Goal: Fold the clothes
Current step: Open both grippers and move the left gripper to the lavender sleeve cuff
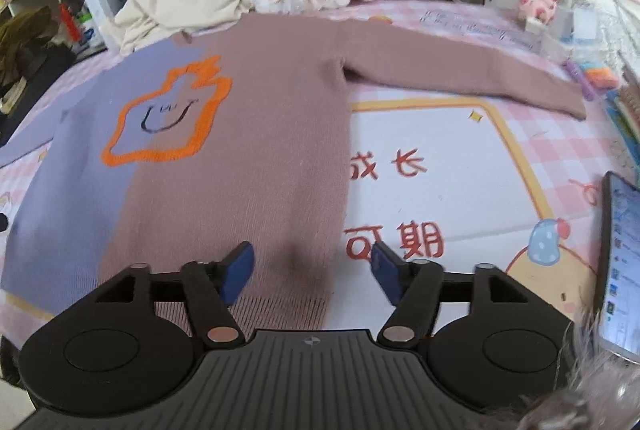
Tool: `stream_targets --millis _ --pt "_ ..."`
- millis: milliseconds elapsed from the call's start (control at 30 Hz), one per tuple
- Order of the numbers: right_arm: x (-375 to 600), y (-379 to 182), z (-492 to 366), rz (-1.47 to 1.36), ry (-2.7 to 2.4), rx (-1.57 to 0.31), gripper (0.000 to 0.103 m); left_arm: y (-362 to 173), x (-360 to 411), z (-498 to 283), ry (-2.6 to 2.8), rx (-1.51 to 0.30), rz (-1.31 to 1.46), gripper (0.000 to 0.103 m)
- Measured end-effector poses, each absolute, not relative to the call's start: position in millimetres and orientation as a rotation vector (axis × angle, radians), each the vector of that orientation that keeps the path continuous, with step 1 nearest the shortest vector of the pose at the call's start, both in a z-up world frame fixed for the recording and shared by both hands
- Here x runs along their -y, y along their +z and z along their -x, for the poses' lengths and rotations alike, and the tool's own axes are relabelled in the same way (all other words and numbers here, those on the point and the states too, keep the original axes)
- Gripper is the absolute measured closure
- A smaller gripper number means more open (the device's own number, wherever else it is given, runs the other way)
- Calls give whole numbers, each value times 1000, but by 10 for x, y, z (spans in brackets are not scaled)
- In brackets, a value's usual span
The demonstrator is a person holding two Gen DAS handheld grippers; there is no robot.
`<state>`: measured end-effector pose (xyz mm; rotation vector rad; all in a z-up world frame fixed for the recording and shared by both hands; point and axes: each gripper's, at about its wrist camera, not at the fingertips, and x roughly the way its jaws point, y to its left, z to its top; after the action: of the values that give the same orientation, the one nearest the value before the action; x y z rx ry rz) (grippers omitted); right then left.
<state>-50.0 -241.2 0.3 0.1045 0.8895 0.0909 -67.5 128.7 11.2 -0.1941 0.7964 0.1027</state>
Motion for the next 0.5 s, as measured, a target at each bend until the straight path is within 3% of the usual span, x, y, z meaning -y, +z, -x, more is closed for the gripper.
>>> stream_targets --millis 100,133,200,500 --pt "2365 74 573 -65 46 -854 15 188 -1198 759 132 -768 202 26" --pt "2345 95 599 -48 29 -843 13 192 -1165 796 149 -771 211 19" --pt "2296 106 667 -18 8 -827 8 185 -1101 875 188 -777 231 17" --pt "2140 132 823 26 56 -801 5 146 -907 988 187 -798 200 14"
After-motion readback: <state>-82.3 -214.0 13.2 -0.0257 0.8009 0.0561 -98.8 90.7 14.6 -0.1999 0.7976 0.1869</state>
